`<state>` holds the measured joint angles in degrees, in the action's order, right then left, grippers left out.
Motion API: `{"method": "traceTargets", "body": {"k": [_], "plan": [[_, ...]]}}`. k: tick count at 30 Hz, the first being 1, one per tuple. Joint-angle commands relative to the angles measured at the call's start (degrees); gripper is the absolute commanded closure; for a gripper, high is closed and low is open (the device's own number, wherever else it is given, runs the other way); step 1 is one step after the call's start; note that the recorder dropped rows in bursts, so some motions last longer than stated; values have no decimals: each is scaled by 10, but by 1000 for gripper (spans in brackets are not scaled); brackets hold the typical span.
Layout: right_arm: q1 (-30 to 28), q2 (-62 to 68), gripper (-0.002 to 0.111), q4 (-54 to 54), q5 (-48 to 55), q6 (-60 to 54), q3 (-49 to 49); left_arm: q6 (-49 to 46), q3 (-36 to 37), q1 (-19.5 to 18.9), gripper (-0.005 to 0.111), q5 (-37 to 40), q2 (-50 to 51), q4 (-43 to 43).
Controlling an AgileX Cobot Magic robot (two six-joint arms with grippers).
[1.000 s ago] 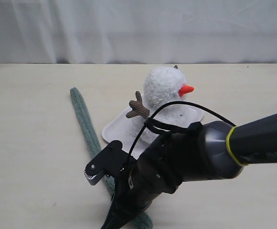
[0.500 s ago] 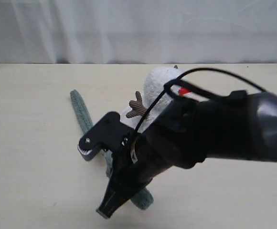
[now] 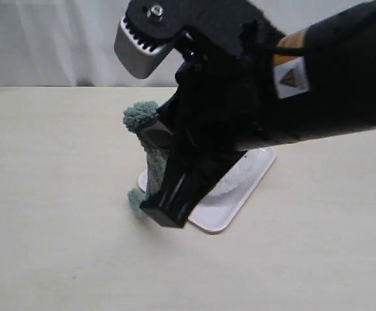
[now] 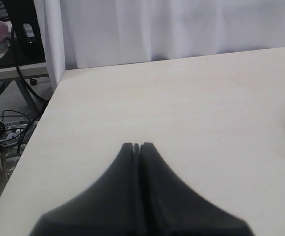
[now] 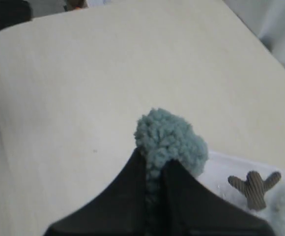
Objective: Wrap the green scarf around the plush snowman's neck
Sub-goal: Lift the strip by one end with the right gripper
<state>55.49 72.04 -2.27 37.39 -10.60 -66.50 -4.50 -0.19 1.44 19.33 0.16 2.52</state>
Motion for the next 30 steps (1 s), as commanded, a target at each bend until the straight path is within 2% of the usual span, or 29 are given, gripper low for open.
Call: {"method": "traceTargets", "body": {"k": [1, 6, 8, 11, 17, 23, 30], "plan": [[53, -54, 104, -56, 7, -39, -1, 0, 2, -1, 107, -6, -2, -2], [87, -80, 104, -181, 7, -5, -1, 0, 2, -1, 107, -6, -2, -2], [88, -85, 104, -278, 14, 38, -1, 0, 2, -1, 107, -6, -2, -2], [85, -79, 104, -466, 67, 163, -1, 0, 2, -1, 107, -6, -2, -2], [77, -43, 104, -680, 108, 190, 13, 0, 2, -1, 107, -6, -2, -2], [24, 1, 104, -668, 93, 198, 13, 0, 2, -1, 107, -6, -2, -2], [17, 45, 104, -661, 22, 198, 13, 0, 2, -1, 107, -6, -2, -2]]}}
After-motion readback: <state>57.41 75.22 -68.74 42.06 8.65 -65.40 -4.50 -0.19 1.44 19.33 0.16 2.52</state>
